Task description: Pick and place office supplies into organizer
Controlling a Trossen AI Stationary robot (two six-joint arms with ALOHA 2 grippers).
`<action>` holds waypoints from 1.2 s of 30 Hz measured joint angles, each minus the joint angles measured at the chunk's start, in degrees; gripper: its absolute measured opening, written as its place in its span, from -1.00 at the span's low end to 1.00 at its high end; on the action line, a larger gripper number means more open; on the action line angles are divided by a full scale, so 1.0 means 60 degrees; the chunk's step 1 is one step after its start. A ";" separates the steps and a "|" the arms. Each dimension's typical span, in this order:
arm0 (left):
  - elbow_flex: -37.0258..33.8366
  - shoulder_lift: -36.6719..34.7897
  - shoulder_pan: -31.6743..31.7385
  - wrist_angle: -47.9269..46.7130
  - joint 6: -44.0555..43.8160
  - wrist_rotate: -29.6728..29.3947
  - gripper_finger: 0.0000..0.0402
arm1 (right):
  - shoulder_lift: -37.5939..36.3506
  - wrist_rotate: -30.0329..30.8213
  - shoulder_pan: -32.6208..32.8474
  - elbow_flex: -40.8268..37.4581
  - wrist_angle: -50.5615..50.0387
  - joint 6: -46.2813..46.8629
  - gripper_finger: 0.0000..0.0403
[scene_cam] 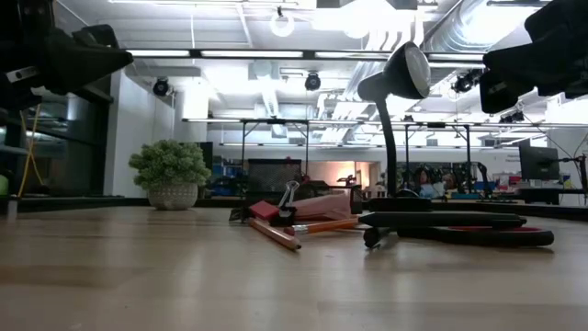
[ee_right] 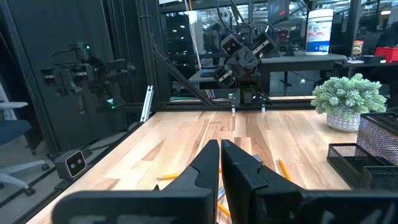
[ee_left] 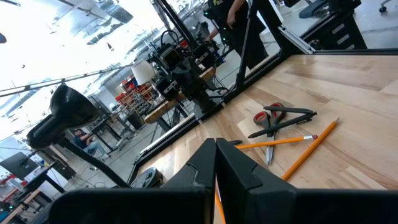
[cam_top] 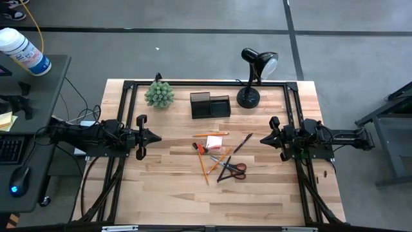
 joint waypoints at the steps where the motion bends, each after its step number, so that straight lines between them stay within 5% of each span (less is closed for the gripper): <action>1: 0.0000 -0.0001 0.0000 0.0002 0.0000 0.0004 -1.00 | 0.0000 0.0002 0.0002 0.0002 0.0000 0.0000 -0.94; 32: 0.0000 0.0000 0.0000 0.0004 0.0000 0.0004 -1.00 | 0.0002 0.0038 0.0000 -0.0002 0.0112 0.0072 -0.94; 36: 0.0000 0.0002 0.0000 0.0001 0.0008 0.0000 -1.00 | -0.0002 0.1325 0.0002 0.0002 0.0932 0.1041 -0.94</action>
